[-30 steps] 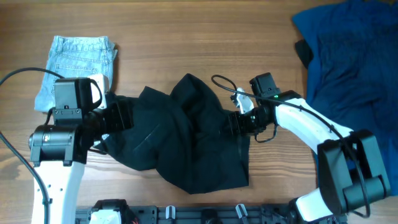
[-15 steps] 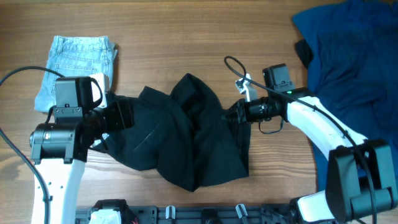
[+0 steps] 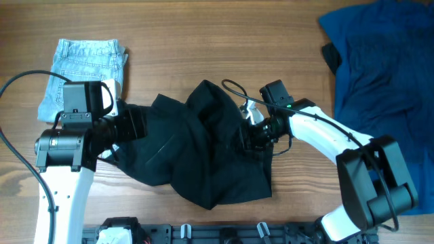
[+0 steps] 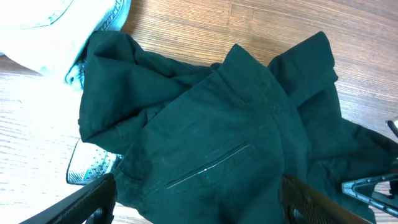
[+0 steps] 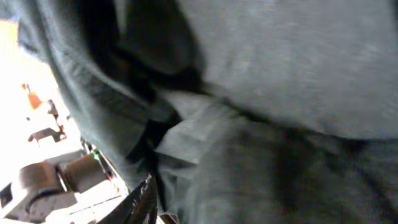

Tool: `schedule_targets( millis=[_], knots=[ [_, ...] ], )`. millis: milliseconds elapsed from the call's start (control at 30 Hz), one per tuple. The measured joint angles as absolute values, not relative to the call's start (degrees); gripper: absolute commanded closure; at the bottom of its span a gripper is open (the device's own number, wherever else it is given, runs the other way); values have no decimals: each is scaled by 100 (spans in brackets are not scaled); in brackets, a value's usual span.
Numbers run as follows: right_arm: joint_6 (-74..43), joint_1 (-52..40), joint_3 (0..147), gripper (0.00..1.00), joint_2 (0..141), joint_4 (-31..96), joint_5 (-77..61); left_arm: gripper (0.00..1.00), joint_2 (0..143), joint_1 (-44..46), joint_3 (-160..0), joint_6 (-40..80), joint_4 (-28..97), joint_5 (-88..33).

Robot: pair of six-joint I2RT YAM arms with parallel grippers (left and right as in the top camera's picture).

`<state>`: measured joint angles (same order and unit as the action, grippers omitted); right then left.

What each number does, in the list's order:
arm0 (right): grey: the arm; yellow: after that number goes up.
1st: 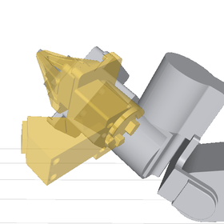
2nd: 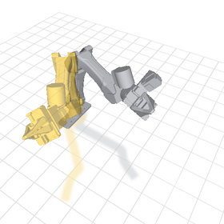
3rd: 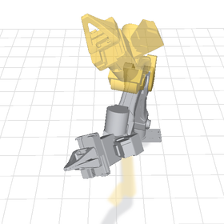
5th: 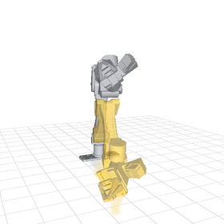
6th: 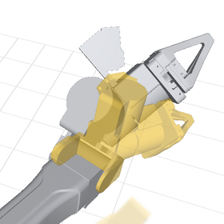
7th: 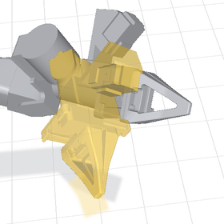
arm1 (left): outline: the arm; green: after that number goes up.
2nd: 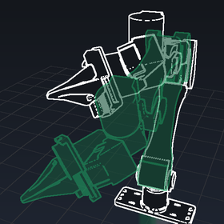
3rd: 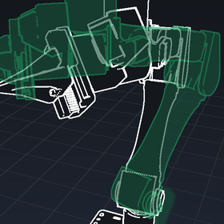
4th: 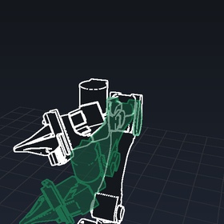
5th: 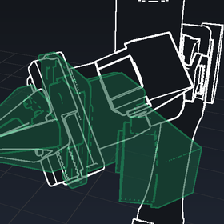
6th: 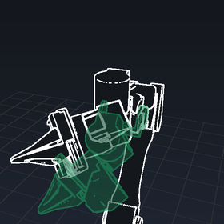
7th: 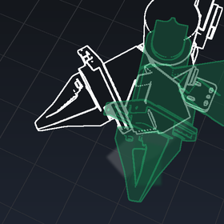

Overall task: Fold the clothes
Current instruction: 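Lift the trousers with both grippers and stretch them apart sideways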

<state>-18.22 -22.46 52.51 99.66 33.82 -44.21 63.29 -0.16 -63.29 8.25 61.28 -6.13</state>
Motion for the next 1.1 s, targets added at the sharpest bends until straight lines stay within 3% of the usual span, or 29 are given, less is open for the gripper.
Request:
schedule_targets(
  millis=[200,400,567,833,900,967,1100],
  knots=[
    [-2060,-2161,5251,96,9966,3330,-4281,19,6329,-19,-6329,825,6128,-613],
    [-1793,-961,5264,96,8844,3122,-4703,21,6744,-5,-6329,801,6104,-845],
    [-1796,-458,5275,96,7752,3107,-4786,20,7924,163,-6329,633,4884,-910],
    [-1793,-548,5282,96,7693,3395,-4635,34,9668,478,-6329,423,3035,-1981],
    [-1787,-548,5282,96,7693,3426,-4576,42,9824,539,-6329,370,2742,-2414],
    [-1769,-548,5282,96,7693,3426,-4504,55,9948,617,-6329,261,2655,-2679],
    [-1769,-548,5282,96,7693,3426,-4320,61,10123,714,-6329,126,2604,-3107]
  ],
)
